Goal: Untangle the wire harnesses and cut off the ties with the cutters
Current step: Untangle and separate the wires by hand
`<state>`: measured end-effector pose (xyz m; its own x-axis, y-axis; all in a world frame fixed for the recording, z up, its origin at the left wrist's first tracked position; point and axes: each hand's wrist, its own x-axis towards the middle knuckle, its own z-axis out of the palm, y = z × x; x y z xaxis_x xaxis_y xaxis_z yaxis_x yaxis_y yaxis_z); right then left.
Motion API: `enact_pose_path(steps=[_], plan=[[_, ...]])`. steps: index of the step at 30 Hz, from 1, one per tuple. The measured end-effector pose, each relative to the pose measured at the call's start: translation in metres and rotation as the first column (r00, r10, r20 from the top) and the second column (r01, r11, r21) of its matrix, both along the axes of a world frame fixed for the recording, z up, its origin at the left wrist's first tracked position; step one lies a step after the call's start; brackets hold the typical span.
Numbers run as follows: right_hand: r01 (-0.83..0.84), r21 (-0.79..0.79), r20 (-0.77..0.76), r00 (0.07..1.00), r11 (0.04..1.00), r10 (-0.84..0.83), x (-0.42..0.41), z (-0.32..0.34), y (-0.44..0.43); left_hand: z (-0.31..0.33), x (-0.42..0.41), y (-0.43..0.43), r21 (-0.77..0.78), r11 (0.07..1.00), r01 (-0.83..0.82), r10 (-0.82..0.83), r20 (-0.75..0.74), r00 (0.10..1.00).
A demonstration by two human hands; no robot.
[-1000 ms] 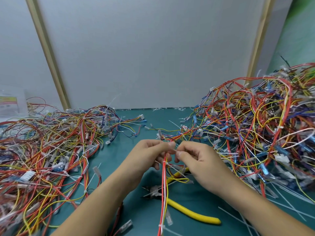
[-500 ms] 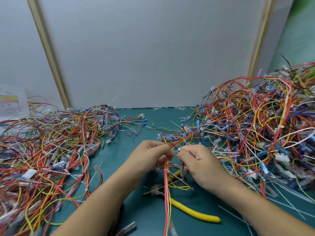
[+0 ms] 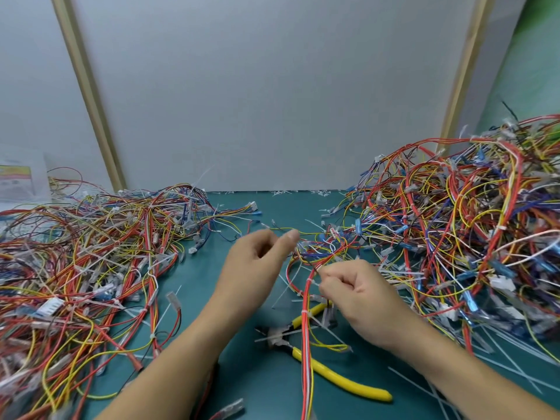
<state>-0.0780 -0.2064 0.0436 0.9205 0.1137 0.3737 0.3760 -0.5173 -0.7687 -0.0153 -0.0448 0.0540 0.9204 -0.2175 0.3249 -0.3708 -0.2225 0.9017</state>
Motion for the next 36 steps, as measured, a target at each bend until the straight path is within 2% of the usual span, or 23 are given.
enact_pose_path(steps=[2, 4, 6, 8, 15, 19, 22, 24, 27, 30, 32, 36], plan=[[-0.092, -0.025, -0.005, 0.996, 0.995, 0.092, -0.004, -0.001, 0.004, 0.001, 0.001, 0.002, 0.068, 0.995, -0.068, 0.056, 0.158, 0.986], [-0.172, -0.081, 0.001, 0.985, 0.982, 0.172, -0.009, -0.001, 0.008, 0.001, -0.002, 0.001, 0.237, 0.972, -0.01, -0.038, 0.2, 0.979], [-0.213, -0.139, 0.002, 0.977, 0.967, 0.215, -0.012, 0.0, 0.011, 0.0, -0.005, -0.001, 0.353, 0.929, 0.112, -0.182, 0.173, 0.968], [-0.236, -0.193, -0.001, 0.971, 0.952, 0.24, -0.013, 0.0, 0.011, 0.0, -0.008, -0.003, 0.397, 0.901, 0.177, -0.251, 0.144, 0.957], [-0.243, -0.337, 0.008, 0.965, 0.909, 0.261, -0.014, -0.001, 0.012, -0.002, -0.005, 0.001, 0.435, 0.856, 0.279, -0.337, 0.06, 0.94], [-0.15, -0.323, 0.069, 0.981, 0.934, 0.182, -0.013, -0.002, 0.008, -0.003, 0.0, 0.002, 0.525, 0.831, 0.183, -0.276, 0.105, 0.955], [0.011, -0.108, 0.157, 0.988, 0.994, 0.006, -0.01, 0.002, 0.005, -0.003, 0.001, 0.003, 0.533, 0.839, 0.106, -0.229, 0.169, 0.959], [0.148, 0.033, 0.202, 0.968, 0.989, -0.151, -0.006, 0.005, 0.001, -0.003, 0.001, 0.001, 0.49, 0.866, 0.101, -0.215, 0.183, 0.959], [0.291, 0.056, 0.187, 0.937, 0.955, -0.296, 0.001, 0.005, -0.008, -0.003, 0.0, -0.001, 0.336, 0.933, 0.125, -0.184, 0.147, 0.972], [0.267, -0.021, 0.083, 0.961, 0.964, -0.264, 0.003, 0.001, -0.005, -0.005, -0.002, -0.002, 0.228, 0.963, 0.144, -0.175, 0.121, 0.977], [0.21, 0.012, 0.016, 0.978, 0.978, -0.21, 0.003, -0.001, -0.003, -0.008, -0.003, -0.003, 0.21, 0.97, 0.126, -0.154, 0.122, 0.981], [0.182, 0.023, 0.02, 0.983, 0.983, -0.182, 0.002, 0.001, -0.005, -0.008, -0.003, -0.004, 0.201, 0.972, 0.121, -0.145, 0.11, 0.983]])
